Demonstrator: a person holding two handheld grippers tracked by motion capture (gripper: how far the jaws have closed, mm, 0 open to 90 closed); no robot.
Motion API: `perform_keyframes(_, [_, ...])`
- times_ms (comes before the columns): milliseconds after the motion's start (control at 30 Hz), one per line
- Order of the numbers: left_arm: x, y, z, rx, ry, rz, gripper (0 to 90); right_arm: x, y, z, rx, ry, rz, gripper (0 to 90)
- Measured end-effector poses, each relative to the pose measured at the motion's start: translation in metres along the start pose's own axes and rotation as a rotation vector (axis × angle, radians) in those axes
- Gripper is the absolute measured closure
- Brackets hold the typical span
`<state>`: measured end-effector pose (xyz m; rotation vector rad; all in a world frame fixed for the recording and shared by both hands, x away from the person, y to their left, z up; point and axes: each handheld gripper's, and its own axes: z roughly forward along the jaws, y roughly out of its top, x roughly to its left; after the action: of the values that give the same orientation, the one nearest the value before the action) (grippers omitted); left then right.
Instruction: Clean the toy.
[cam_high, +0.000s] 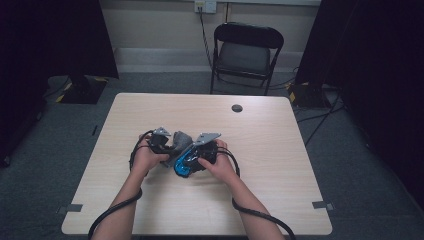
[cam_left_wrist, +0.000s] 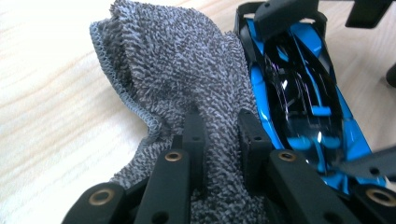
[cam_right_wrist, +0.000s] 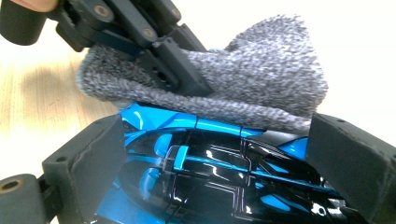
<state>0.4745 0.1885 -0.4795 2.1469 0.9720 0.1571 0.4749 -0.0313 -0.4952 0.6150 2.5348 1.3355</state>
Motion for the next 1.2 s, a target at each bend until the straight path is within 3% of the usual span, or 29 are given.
perform_keyframes(600, [-0.009,-0.026,-0.02,-0.032,0.016,-0.055,76.3,0.001,0.001,0.001,0.008,-0.008,0.004,4.5])
perform_keyframes(1200, [-0.018,-0.053,-0.041,-0.056,-0.01,-0.091,76.1,0.002,0.001,0.001,0.003,-0.01,0.006,4.5])
